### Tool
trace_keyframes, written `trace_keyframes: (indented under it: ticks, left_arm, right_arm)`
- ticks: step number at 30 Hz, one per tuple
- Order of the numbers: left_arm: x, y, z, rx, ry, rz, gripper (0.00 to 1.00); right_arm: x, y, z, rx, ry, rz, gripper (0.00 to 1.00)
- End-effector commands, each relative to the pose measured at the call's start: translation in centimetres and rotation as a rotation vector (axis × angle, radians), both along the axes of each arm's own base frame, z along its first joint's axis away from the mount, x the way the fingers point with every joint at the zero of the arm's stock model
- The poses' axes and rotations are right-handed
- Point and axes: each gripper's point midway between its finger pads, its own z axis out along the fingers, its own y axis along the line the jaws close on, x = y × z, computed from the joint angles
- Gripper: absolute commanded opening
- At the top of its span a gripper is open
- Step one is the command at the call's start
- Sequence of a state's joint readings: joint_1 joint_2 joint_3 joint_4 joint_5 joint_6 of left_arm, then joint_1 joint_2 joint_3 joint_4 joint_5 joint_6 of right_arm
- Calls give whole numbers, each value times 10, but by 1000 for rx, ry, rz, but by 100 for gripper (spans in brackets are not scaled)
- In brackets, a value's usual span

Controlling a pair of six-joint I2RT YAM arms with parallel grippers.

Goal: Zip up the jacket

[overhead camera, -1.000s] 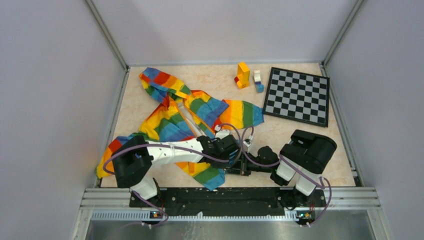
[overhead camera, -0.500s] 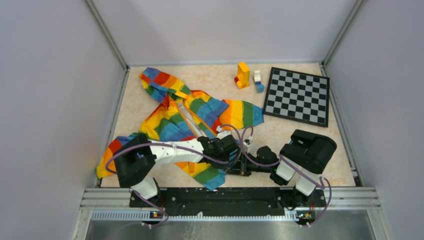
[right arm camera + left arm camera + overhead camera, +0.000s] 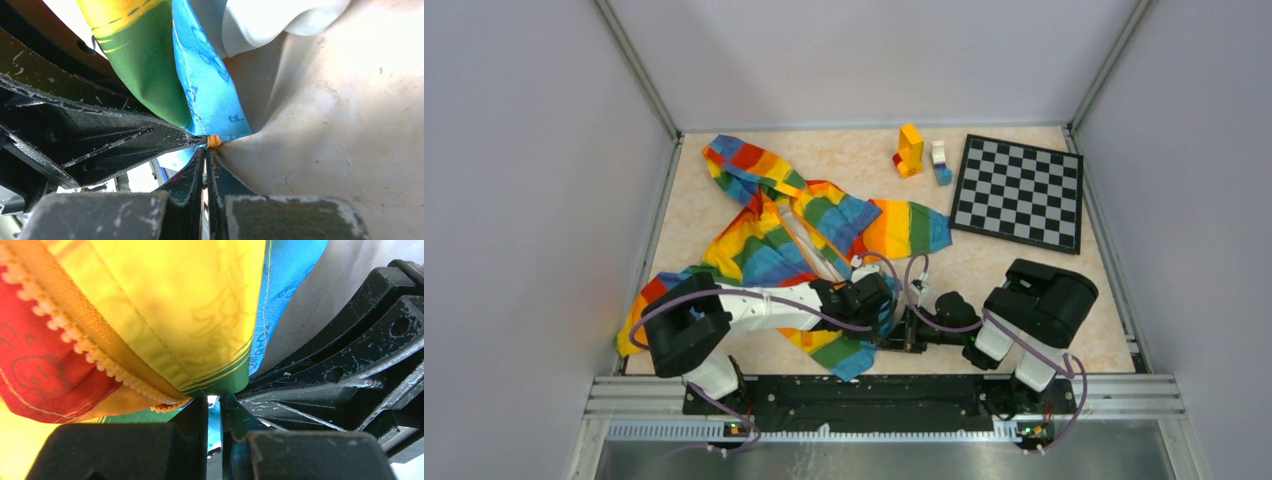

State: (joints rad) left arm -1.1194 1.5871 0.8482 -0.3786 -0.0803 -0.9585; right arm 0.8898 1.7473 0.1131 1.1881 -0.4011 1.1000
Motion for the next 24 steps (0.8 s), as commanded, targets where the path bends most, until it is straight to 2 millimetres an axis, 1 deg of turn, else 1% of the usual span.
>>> trace_keyframes:
  ticks: [1, 8, 9, 17, 21, 24]
  left_arm:
    - [-12, 30, -28, 75, 50, 20, 7]
    - [-17, 39, -37, 67, 63, 32, 0]
    - [-18, 40, -37, 62, 63, 35, 0]
    - [-20, 45, -35, 50, 67, 56, 0]
    - [-17, 42, -32, 34, 54, 61, 0]
    - [-17, 32, -29, -13, 60, 44, 0]
  right_arm:
    - [10, 13, 22, 64, -84, 2, 0]
    - [13, 6, 22, 38, -76, -43, 0]
    - [13, 3, 20, 19, -71, -50, 0]
    - [15, -10, 19, -52, -84, -90, 0]
    - [14, -13, 24, -65, -99, -82, 0]
    - [8, -13, 27, -66, -85, -54, 0]
